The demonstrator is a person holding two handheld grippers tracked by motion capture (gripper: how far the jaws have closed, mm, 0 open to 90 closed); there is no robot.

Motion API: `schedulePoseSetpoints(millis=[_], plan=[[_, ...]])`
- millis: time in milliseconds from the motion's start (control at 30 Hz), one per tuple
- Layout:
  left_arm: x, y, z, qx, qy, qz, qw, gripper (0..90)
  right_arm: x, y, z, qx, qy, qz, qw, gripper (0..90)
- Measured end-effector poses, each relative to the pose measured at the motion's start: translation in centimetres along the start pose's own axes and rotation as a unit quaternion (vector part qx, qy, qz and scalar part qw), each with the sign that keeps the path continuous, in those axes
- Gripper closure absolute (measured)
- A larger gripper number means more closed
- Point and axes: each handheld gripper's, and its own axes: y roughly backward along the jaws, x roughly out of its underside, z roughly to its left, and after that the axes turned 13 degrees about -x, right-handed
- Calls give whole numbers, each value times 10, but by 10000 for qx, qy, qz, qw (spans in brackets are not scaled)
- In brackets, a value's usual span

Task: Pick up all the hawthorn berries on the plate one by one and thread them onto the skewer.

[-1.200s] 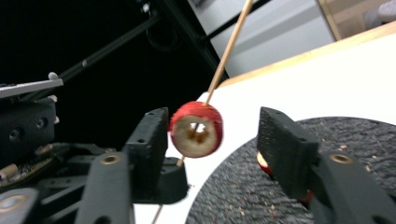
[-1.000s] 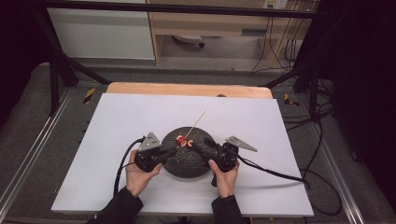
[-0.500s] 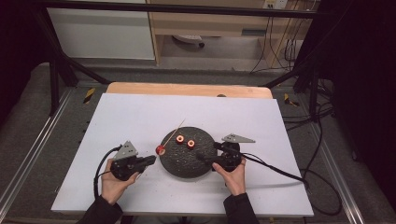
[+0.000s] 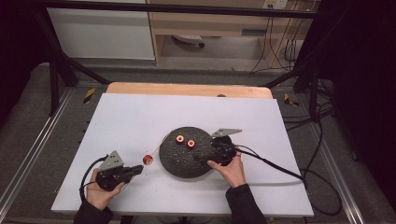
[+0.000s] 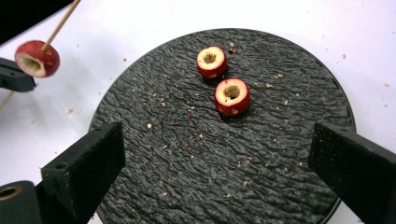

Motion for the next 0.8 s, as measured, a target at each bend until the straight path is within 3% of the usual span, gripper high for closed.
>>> schedulePoseSetpoints(millis=[133,367,800], plan=[[2,1,0,25,-8,23,10000,886,-10,-3,-1,51,115,297,9995,58],[3,0,-1,16,-42,32,10000,886,-28,-12,-6,268,332,850,9955,76],[4,-1,-1,-3,-33,51,10000,886,-50,-39,-16,220,478,1522,9869,171]])
